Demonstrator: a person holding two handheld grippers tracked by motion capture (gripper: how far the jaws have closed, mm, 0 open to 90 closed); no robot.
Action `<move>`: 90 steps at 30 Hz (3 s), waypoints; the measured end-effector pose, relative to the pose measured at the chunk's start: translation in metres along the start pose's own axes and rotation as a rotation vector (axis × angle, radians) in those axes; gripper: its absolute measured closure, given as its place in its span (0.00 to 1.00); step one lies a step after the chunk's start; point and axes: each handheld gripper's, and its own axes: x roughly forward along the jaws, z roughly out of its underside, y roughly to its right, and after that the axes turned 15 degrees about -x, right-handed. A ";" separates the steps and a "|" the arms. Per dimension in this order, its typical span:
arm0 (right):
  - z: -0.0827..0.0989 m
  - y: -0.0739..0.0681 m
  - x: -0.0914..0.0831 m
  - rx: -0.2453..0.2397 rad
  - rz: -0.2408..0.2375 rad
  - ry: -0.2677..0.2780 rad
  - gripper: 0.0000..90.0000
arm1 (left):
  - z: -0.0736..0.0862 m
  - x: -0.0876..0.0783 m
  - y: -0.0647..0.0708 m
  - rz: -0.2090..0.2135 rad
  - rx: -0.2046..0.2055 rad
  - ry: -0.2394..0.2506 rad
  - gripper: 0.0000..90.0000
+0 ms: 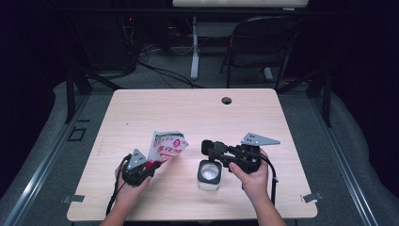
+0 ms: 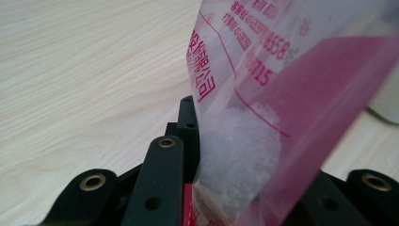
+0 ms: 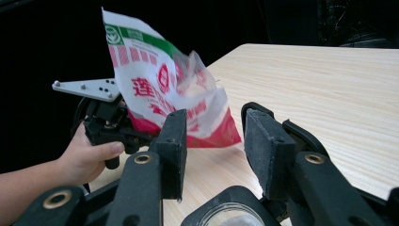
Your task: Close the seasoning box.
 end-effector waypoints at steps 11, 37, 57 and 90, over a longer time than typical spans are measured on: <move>0.000 0.001 -0.001 -0.001 0.015 0.020 0.65 | -0.005 -0.016 -0.020 -0.038 -0.083 0.061 0.84; 0.002 0.003 -0.003 -0.006 0.040 0.018 0.63 | -0.001 -0.045 -0.071 -0.187 -0.245 0.144 0.84; 0.005 0.003 0.000 0.005 0.040 0.007 0.62 | 0.019 -0.035 -0.099 -0.279 -0.352 0.104 0.84; 0.006 0.004 0.000 0.009 0.039 0.003 0.62 | 0.011 -0.054 -0.085 -0.284 -0.333 0.248 0.44</move>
